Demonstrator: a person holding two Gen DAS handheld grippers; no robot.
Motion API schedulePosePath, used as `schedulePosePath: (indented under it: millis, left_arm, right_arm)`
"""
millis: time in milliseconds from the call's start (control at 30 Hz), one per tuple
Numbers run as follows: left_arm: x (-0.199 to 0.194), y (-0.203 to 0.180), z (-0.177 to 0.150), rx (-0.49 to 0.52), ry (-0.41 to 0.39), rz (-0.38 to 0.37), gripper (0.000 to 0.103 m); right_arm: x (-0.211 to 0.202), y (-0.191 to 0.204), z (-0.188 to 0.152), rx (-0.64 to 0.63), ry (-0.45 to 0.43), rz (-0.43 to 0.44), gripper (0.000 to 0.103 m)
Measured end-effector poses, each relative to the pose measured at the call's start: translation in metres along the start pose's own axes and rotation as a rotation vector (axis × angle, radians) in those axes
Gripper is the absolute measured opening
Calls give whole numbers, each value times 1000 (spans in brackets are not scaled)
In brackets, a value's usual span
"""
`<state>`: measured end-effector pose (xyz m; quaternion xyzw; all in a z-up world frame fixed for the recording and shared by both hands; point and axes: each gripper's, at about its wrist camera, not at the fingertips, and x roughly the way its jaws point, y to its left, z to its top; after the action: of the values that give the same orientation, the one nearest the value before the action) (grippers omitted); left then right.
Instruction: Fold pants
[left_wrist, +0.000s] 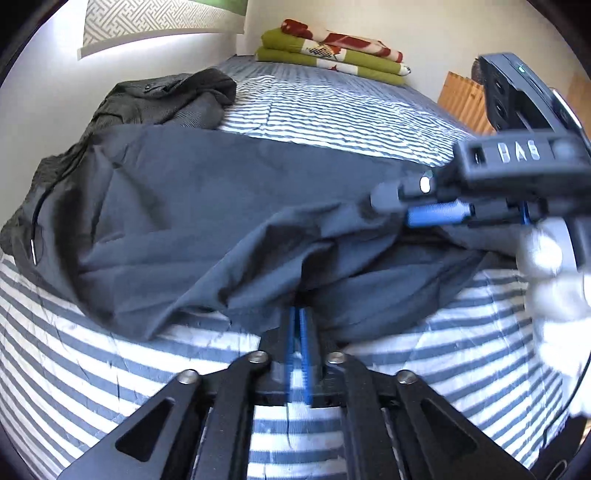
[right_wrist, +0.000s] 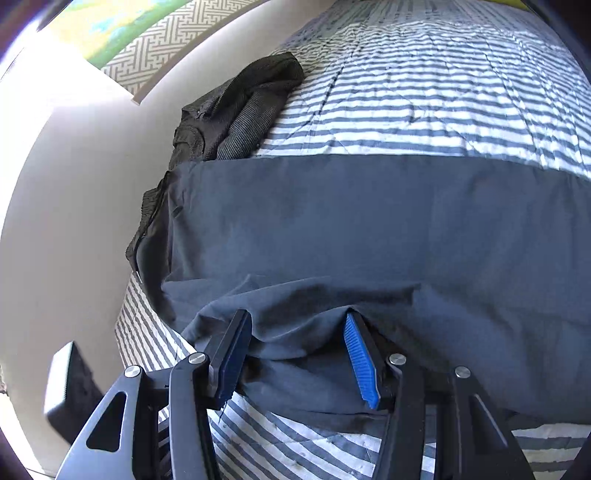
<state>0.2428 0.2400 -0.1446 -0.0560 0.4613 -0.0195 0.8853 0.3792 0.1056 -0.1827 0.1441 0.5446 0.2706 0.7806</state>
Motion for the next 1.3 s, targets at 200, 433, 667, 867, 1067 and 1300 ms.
schedulePosePath:
  millis: [200,433,667,867,1067,1300]
  left_arm:
    - [37,-8,11,47,49,129,11]
    - [-3,0,-19,11,-15,31,1]
    - [-18,-1,-18,-1,-46,27,13]
    - [5,-26,1,129,-54,197,41]
    - [15,-6,-9,59,-3,99,2]
    - [-40,2,-49,78,-74,47,2]
  right_arm:
    - [3,-1,-7,13,14,-8,48]
    - [2,-10,-15,34,35,-1,48]
    - [15,-3,-22,37,47,-9,48]
    - [14,1,-23,29,44,-18,48]
    - [9,0,-23,31,40,-22,48]
    - [-7,-20,-22,50,47,-16,48]
